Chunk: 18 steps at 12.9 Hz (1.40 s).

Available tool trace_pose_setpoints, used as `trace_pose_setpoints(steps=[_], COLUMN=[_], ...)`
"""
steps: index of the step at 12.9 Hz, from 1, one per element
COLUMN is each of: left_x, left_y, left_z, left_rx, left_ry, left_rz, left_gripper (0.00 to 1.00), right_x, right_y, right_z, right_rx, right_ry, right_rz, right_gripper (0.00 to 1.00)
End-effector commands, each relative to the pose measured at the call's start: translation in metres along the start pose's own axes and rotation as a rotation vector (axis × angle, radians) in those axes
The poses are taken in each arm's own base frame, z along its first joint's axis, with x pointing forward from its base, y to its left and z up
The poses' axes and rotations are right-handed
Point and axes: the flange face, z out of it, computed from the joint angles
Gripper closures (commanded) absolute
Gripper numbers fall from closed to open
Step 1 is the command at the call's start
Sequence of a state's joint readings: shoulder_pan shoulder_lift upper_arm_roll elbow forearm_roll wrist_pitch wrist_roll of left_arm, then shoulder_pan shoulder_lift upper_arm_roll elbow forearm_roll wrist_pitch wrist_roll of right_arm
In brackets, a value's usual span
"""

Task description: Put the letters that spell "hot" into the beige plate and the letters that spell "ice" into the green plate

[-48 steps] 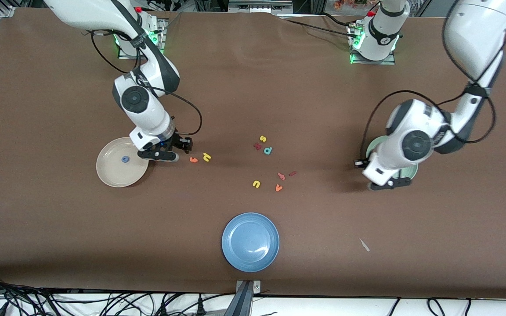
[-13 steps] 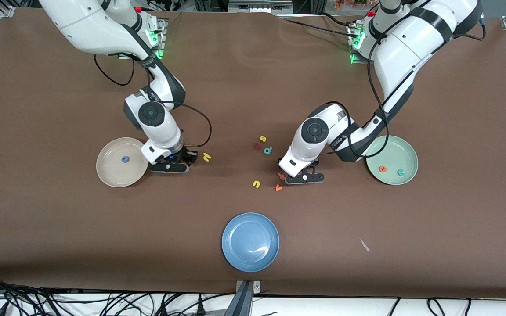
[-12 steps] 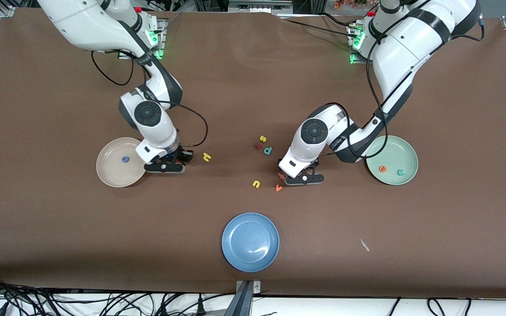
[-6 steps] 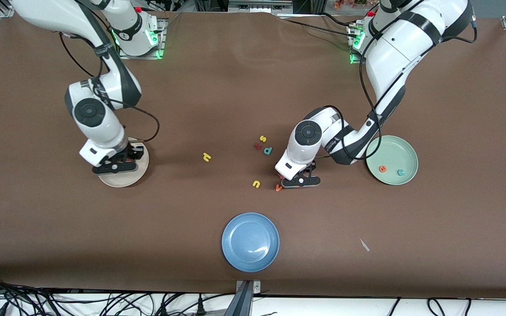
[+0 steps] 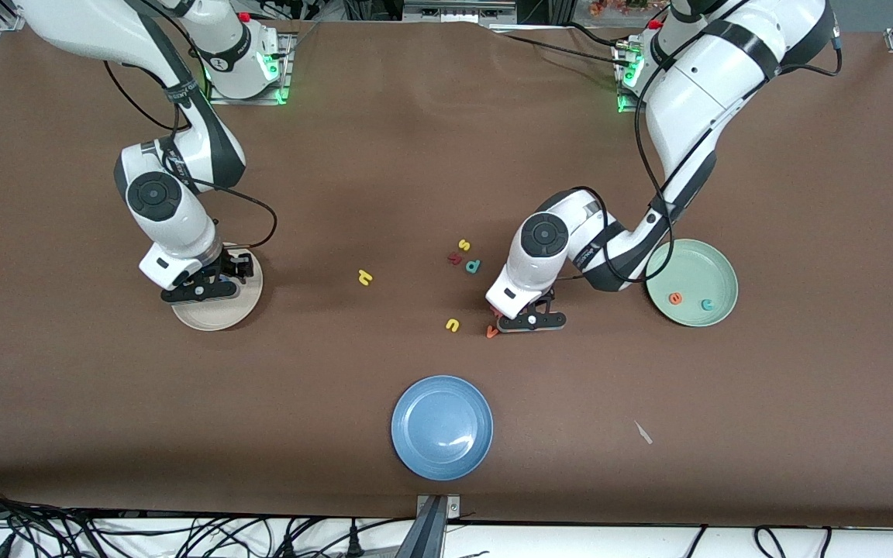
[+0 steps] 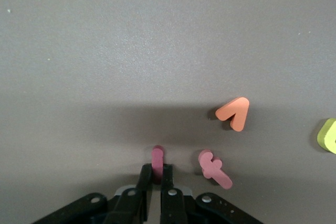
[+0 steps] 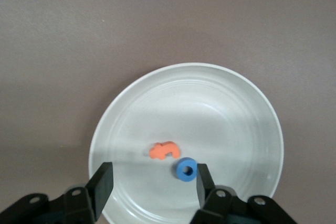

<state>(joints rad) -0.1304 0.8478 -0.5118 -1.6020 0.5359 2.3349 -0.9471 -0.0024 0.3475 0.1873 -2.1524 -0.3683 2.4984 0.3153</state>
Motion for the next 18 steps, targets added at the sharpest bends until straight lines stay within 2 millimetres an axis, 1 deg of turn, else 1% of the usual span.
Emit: trace_pose_setpoints(steps=[1,3,4,6,7,8,10,11,12,13,15,17,18], left_x=[0.006,0.007,0.011,0.022,0.025,0.032,0.054,0.061,0.064,0.069,0.080,0.082,0.079], left_y=[0.003,0.001,-0.002,-0.015,-0.024,-0.041,-0.095,-0.126,-0.159,-0.193,-0.264,-0.322,-0.345], left_z=[-0.001,-0.003,-0.008,-0.030,-0.047,-0.067,-0.112,-0.122,-0.126,-0.125,-0.112,-0.093,-0.074], left_rx=[0.010,0.011,0.012,0.022,0.046,0.045,0.015,0.034,0.069,0.082,0.067,0.060,0.076], left_ry=[0.027,0.029,0.034,0.031,0.003,-0.050,-0.125,-0.171,-0.230,-0.277,-0.323,-0.359,-0.386], left_rz=[0.014,0.010,0.003,-0.017,0.005,0.029,0.075,0.095,0.156,0.216,0.283,0.317,0.319], left_gripper=[1.00,1.00,1.00,1.00,1.00,1.00,1.00,1.00,1.00,1.00,1.00,1.00,1.00], right_x=[-0.004,0.000,-0.001,0.001,0.003,0.004,0.005,0.004,0.004,0.003,-0.002,-0.007,-0.008], right_y=[-0.049,-0.093,-0.115,-0.149,-0.165,-0.180,-0.201,-0.211,-0.222,-0.229,-0.235,-0.241,-0.245], right_z=[-0.014,-0.015,-0.016,-0.014,-0.014,-0.015,-0.009,-0.007,-0.003,0.002,0.016,0.023,0.024], right_rx=[0.046,0.087,0.106,0.124,0.133,0.141,0.144,0.141,0.134,0.122,0.096,0.086,0.087], right_ry=[0.016,0.012,0.011,0.005,0.006,0.005,0.002,0.006,0.012,0.026,0.035,0.035,0.033], right_rz=[0.113,0.227,0.261,0.323,0.355,0.388,0.459,0.503,0.540,0.555,0.568,0.566,0.562], right_gripper=[0.28,0.28,0.28,0.28,0.28,0.28,0.28,0.28,0.28,0.28,0.28,0.28,0.28])
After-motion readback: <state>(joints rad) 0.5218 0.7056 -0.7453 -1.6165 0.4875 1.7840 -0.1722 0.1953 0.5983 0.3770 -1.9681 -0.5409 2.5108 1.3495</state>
